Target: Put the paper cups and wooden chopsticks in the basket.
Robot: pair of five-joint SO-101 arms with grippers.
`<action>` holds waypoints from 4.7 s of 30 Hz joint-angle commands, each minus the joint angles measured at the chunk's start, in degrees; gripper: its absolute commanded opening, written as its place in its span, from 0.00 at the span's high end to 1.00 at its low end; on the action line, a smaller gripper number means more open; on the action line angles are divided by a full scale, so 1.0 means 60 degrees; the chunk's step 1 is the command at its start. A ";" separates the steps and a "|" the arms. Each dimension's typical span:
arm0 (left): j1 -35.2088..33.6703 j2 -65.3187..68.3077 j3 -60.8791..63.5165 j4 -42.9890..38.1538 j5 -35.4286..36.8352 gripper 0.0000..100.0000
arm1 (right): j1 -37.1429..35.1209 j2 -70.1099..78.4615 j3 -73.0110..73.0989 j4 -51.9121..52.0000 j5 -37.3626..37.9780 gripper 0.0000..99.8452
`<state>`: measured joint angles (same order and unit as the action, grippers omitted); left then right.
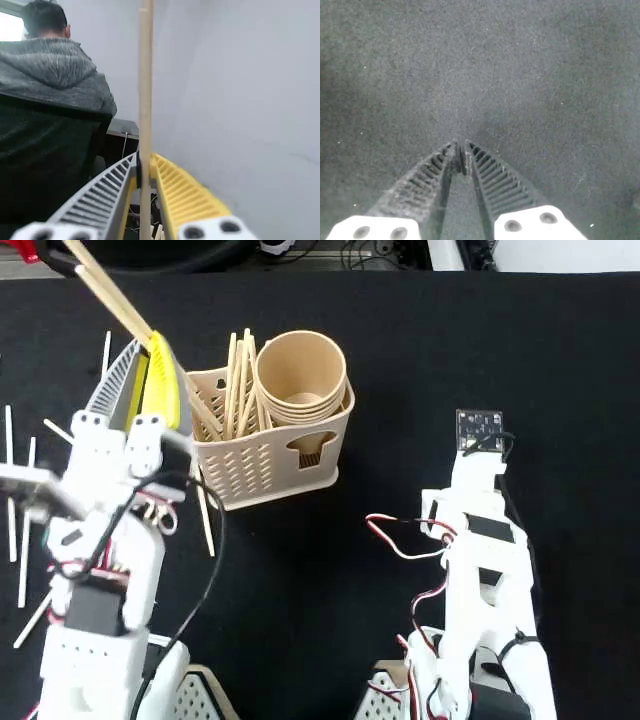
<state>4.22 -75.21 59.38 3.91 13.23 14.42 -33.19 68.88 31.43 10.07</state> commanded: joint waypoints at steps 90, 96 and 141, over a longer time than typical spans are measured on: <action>-0.8725 2.0381 -1.4630 1.0315 -0.8278 0.91 | -0.0029 -0.0022 -0.0022 -0.0103 0.0103 0.98; -0.8740 2.0366 -1.4615 1.0403 -0.8278 0.92 | -0.0029 -0.0022 -0.0022 -0.0103 0.0103 0.98; -0.7128 0.9377 -0.6894 0.7355 -0.5231 0.97 | -0.0015 -0.0022 -0.0022 -0.0088 0.0103 0.98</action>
<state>-40.35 -4.70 5.14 60.26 -22.90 14.42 -33.19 68.88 31.43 10.07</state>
